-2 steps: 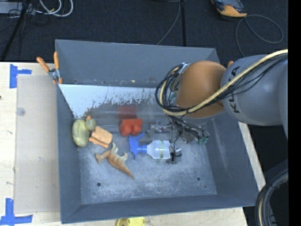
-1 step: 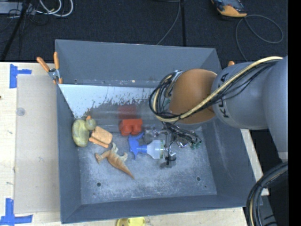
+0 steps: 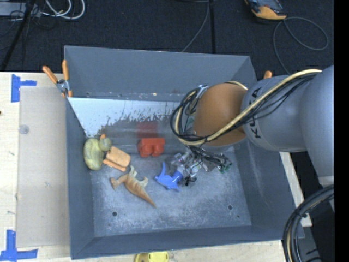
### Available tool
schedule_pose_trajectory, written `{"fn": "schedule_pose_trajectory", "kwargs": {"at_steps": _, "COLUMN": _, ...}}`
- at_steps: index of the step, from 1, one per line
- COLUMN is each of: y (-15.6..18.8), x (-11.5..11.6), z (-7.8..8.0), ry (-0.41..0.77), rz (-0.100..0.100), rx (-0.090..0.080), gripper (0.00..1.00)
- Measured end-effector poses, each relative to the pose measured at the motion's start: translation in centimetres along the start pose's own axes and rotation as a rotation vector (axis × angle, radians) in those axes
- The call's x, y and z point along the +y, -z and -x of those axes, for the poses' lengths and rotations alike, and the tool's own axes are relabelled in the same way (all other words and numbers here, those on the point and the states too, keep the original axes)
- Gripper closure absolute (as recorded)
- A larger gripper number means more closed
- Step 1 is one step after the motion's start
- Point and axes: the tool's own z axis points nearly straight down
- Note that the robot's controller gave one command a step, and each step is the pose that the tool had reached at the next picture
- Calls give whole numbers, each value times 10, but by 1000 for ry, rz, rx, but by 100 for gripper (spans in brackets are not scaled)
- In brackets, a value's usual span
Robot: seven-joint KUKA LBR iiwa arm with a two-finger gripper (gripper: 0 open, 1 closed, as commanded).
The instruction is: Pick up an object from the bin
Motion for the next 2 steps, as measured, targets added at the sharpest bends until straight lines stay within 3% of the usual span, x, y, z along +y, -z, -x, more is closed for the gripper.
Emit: {"fn": "schedule_pose_trajectory", "kwargs": {"at_steps": 2, "y": 5, "x": 1, "z": -2, "ry": 19, "rz": 1, "rx": 1, "gripper": 100}}
